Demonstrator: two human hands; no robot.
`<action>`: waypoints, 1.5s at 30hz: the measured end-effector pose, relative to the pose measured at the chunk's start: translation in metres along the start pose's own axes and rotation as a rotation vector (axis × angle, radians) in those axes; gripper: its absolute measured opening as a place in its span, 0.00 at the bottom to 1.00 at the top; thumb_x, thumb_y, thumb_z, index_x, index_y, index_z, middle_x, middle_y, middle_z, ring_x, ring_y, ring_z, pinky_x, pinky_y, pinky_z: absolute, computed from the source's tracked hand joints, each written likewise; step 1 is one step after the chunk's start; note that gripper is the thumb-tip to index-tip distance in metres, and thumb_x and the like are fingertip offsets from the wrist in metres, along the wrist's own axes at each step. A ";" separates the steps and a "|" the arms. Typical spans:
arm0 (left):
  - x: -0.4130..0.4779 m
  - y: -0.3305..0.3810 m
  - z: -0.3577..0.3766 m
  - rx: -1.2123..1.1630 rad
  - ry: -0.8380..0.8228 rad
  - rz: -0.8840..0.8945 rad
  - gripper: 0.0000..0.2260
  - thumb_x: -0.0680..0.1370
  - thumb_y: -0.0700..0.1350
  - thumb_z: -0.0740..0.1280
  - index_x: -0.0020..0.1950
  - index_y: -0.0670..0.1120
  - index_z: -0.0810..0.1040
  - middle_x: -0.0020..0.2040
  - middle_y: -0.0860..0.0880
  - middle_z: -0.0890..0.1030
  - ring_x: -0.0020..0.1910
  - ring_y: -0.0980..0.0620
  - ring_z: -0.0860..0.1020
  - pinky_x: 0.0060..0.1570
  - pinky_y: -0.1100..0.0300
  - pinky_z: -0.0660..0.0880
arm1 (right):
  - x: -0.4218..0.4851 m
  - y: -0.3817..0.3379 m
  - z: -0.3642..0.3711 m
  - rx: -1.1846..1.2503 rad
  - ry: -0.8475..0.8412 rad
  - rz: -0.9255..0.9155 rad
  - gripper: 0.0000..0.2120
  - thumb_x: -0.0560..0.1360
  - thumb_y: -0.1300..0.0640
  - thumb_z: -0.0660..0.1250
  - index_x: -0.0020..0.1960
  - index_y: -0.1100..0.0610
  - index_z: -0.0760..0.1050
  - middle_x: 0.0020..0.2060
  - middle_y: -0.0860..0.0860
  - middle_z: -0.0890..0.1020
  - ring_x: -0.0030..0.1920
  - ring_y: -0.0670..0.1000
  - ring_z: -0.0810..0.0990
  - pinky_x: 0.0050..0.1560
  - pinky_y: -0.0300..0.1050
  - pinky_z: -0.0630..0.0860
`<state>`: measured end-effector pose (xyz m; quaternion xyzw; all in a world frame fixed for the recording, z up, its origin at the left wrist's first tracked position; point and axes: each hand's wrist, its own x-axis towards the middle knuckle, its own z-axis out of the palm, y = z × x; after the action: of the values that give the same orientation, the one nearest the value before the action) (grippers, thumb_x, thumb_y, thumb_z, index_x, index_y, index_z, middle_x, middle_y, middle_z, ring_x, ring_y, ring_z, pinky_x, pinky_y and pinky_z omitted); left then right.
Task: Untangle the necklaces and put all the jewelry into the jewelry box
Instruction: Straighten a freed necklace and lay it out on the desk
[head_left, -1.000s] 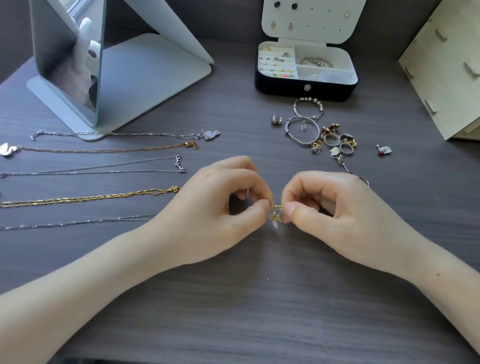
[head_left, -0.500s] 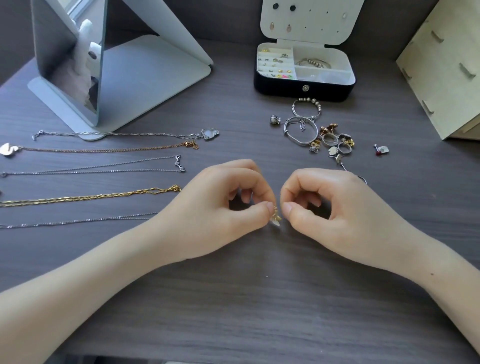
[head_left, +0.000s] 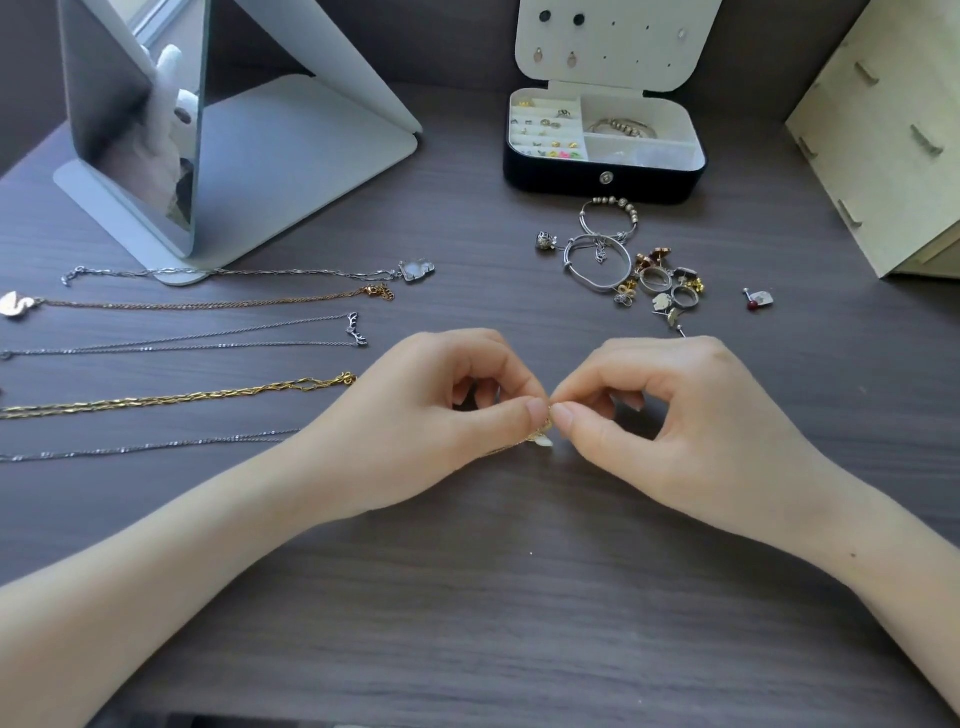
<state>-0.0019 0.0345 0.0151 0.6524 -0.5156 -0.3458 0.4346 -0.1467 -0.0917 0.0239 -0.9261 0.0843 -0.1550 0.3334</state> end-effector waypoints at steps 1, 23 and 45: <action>0.000 0.000 0.000 0.007 0.004 -0.002 0.05 0.71 0.52 0.68 0.37 0.52 0.80 0.35 0.55 0.75 0.34 0.58 0.70 0.37 0.65 0.66 | 0.000 0.000 0.001 -0.004 0.007 -0.007 0.08 0.70 0.51 0.63 0.38 0.51 0.80 0.29 0.39 0.75 0.33 0.43 0.74 0.36 0.30 0.66; -0.002 -0.002 -0.001 0.154 0.014 0.079 0.04 0.71 0.51 0.64 0.37 0.54 0.77 0.38 0.55 0.75 0.39 0.55 0.72 0.40 0.68 0.67 | 0.002 -0.001 -0.001 0.316 -0.103 0.214 0.07 0.71 0.55 0.64 0.35 0.53 0.77 0.26 0.40 0.75 0.27 0.42 0.68 0.31 0.33 0.66; 0.001 0.005 0.000 0.030 0.014 -0.035 0.01 0.66 0.44 0.66 0.35 0.49 0.75 0.30 0.53 0.71 0.33 0.49 0.67 0.34 0.60 0.64 | 0.000 -0.001 0.003 0.049 -0.116 0.077 0.03 0.67 0.57 0.65 0.35 0.50 0.73 0.32 0.42 0.73 0.34 0.41 0.71 0.36 0.28 0.65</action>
<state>-0.0033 0.0330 0.0198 0.6703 -0.5062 -0.3411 0.4220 -0.1460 -0.0894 0.0224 -0.9212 0.0964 -0.0901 0.3662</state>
